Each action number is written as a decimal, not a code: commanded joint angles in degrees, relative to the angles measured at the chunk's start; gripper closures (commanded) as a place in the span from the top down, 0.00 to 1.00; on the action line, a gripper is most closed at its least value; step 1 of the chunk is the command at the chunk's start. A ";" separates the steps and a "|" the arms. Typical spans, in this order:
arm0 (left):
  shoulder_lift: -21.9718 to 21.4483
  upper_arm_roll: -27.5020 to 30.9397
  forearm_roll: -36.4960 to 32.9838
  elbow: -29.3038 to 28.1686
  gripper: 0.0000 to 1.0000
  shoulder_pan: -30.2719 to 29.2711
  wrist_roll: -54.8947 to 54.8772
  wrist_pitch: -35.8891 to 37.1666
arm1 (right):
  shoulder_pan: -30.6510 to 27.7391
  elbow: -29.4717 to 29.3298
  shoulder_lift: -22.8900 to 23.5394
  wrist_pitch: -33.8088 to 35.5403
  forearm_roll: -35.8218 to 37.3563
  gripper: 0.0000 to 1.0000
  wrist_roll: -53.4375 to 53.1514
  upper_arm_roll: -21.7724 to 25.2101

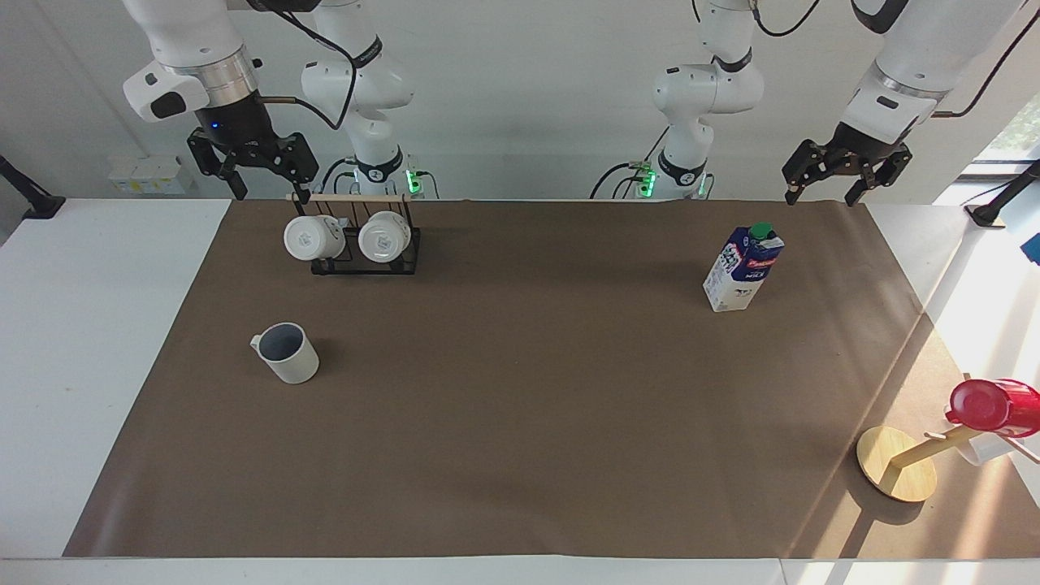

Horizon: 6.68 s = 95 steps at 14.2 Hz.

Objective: Place cup and milk on table

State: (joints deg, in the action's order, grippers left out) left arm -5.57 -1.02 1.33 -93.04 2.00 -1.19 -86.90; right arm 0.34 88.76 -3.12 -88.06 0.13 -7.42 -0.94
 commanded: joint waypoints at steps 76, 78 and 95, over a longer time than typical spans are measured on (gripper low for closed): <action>-15.88 -0.65 -0.80 -30.27 1.00 1.16 0.04 -15.75 | -10.36 30.24 13.32 -45.80 -0.39 1.00 -8.39 -0.11; -15.88 -0.65 -0.80 -30.35 1.00 1.34 0.05 -15.76 | -10.36 30.24 13.32 -45.88 -0.39 0.95 -8.48 -0.11; -14.03 -0.47 -0.80 -31.14 1.00 0.38 0.13 -16.46 | 4.56 21.46 12.35 -41.05 0.04 0.00 -22.18 -0.20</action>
State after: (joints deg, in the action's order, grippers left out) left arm -19.90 -1.54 1.33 -123.37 2.51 -1.25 -101.74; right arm 1.62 112.62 9.04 -130.90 0.02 -25.95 -1.11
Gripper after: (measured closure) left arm 0.000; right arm 0.960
